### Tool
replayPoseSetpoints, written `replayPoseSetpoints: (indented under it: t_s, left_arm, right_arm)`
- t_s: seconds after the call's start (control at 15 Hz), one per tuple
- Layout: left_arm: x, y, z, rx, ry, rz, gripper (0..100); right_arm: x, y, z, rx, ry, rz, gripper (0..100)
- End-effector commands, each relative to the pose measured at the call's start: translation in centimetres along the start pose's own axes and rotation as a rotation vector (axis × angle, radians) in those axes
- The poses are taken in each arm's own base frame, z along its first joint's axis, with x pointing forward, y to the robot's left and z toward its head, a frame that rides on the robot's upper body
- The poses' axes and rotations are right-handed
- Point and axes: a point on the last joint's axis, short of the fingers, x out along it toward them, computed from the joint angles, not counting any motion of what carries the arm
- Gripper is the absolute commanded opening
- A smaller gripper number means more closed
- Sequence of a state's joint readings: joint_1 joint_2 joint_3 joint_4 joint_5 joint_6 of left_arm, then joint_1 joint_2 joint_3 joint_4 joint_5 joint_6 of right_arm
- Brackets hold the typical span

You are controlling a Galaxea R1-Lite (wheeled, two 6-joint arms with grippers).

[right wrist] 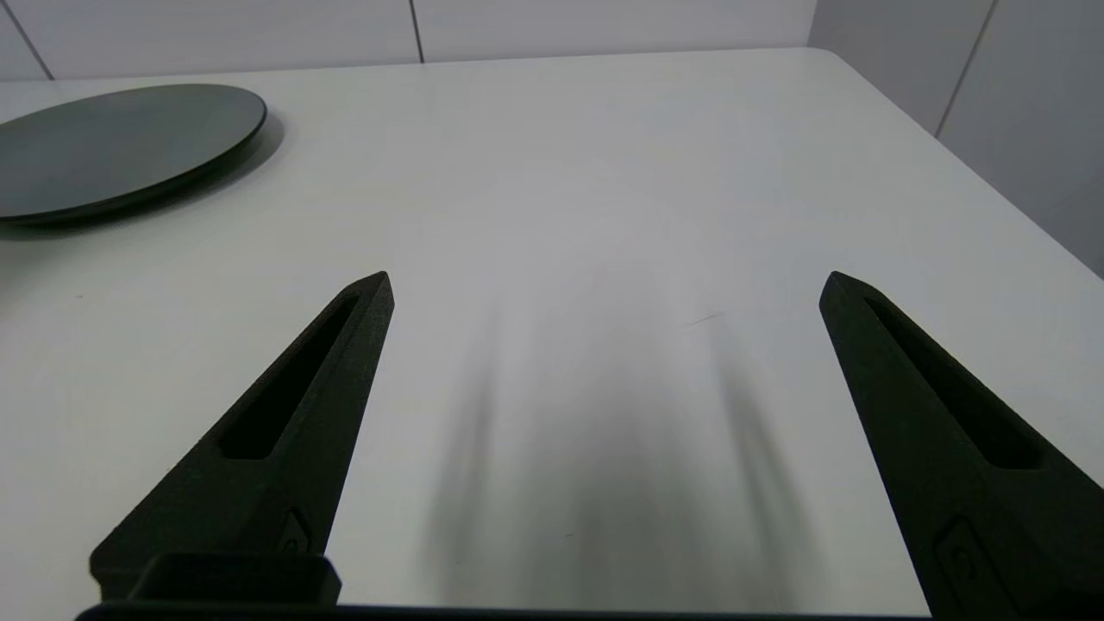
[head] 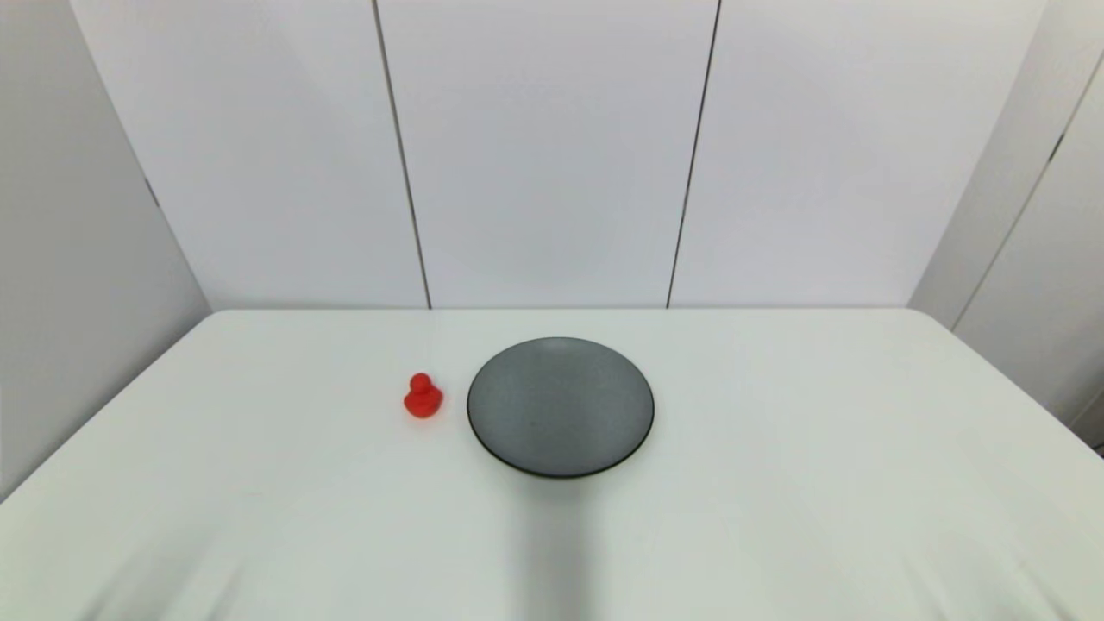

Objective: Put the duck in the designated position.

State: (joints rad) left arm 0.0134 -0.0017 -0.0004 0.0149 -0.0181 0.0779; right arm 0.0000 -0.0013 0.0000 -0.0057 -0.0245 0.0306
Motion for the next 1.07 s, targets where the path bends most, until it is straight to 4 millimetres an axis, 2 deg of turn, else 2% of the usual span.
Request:
replayPoseSetpoints:
  t_s: [0.07, 1.07]
  left_arm:
    - [0.02, 0.04, 0.03, -0.053, -0.001, 0.019, 100]
    - [0.02, 0.05, 0.06, -0.072, -0.004, 0.020, 100]
  right_arm:
    - [0.01, 0.00, 0.01, 0.000, 0.001, 0.000, 100]
    - [0.01, 0.00, 0.01, 0.000, 0.001, 0.000, 100]
